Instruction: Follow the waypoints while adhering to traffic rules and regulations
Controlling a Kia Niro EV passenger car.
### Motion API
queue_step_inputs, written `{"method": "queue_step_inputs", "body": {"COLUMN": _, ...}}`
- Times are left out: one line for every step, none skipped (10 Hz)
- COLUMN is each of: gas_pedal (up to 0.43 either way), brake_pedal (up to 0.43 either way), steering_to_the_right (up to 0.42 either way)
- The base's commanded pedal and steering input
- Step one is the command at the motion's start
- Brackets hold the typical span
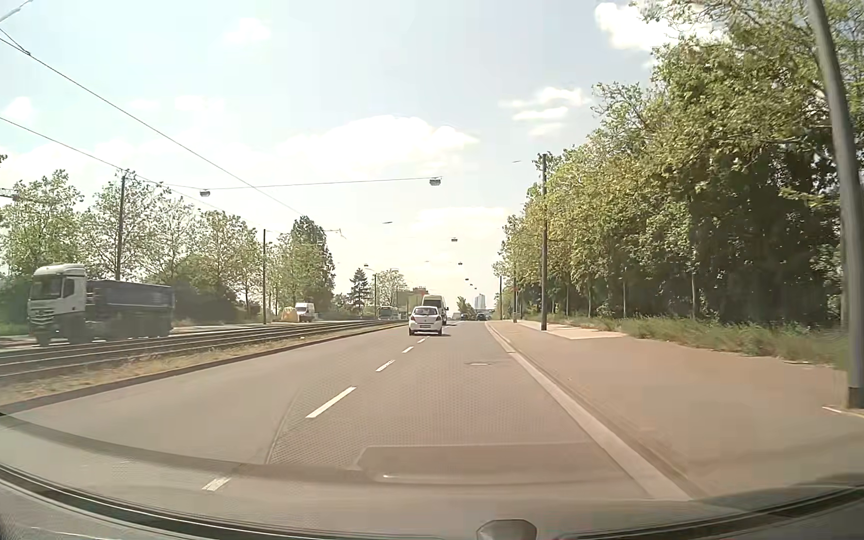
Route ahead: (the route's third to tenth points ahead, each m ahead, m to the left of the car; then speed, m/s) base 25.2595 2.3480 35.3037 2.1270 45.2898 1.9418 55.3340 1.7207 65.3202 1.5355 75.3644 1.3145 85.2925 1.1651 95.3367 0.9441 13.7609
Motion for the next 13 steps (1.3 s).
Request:
{"method": "queue_step_inputs", "body": {"gas_pedal": 0.138, "brake_pedal": 0.03, "steering_to_the_right": 0.0}}
{"method": "queue_step_inputs", "body": {"gas_pedal": 0.138, "brake_pedal": 0.03, "steering_to_the_right": 0.001}}
{"method": "queue_step_inputs", "body": {"gas_pedal": 0.138, "brake_pedal": 0.03, "steering_to_the_right": 0.001}}
{"method": "queue_step_inputs", "body": {"gas_pedal": 0.138, "brake_pedal": 0.03, "steering_to_the_right": 0.001}}
{"method": "queue_step_inputs", "body": {"gas_pedal": 0.138, "brake_pedal": 0.03, "steering_to_the_right": 0.0}}
{"method": "queue_step_inputs", "body": {"gas_pedal": 0.138, "brake_pedal": 0.03, "steering_to_the_right": 0.001}}
{"method": "queue_step_inputs", "body": {"gas_pedal": 0.138, "brake_pedal": 0.03, "steering_to_the_right": 0.0}}
{"method": "queue_step_inputs", "body": {"gas_pedal": 0.138, "brake_pedal": 0.03, "steering_to_the_right": 0.001}}
{"method": "queue_step_inputs", "body": {"gas_pedal": 0.138, "brake_pedal": 0.03, "steering_to_the_right": 0.001}}
{"method": "queue_step_inputs", "body": {"gas_pedal": 0.13, "brake_pedal": 0.03, "steering_to_the_right": 0.001}}
{"method": "queue_step_inputs", "body": {"gas_pedal": 0.13, "brake_pedal": 0.03, "steering_to_the_right": 0.002}}
{"method": "queue_step_inputs", "body": {"gas_pedal": 0.13, "brake_pedal": 0.03, "steering_to_the_right": 0.004}}
{"method": "queue_step_inputs", "body": {"gas_pedal": 0.13, "brake_pedal": 0.03, "steering_to_the_right": 0.003}}
